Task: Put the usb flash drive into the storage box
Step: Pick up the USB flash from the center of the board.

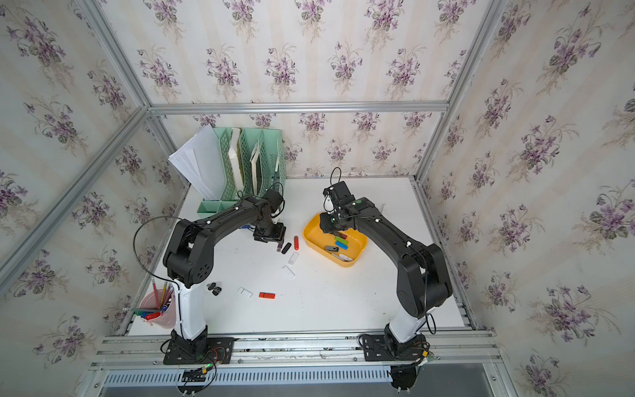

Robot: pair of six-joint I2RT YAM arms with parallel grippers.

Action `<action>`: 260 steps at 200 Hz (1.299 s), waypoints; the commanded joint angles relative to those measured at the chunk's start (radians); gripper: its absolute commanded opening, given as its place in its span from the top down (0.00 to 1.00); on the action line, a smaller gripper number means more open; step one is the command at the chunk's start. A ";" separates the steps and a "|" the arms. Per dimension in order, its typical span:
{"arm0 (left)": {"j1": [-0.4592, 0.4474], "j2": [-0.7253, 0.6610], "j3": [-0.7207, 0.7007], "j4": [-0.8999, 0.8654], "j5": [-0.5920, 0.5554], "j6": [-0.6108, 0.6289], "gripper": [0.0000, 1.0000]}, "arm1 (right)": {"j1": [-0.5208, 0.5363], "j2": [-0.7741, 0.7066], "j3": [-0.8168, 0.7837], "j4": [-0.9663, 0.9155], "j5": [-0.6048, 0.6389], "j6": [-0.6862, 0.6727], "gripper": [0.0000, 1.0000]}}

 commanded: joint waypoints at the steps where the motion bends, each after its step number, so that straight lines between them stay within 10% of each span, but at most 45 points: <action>1: -0.001 0.025 0.026 -0.016 -0.062 0.011 0.33 | 0.010 -0.027 -0.028 -0.020 -0.005 0.019 0.56; 260: -0.046 0.104 0.013 -0.003 -0.079 -0.011 0.51 | 0.160 -0.090 -0.111 0.010 0.007 0.071 0.52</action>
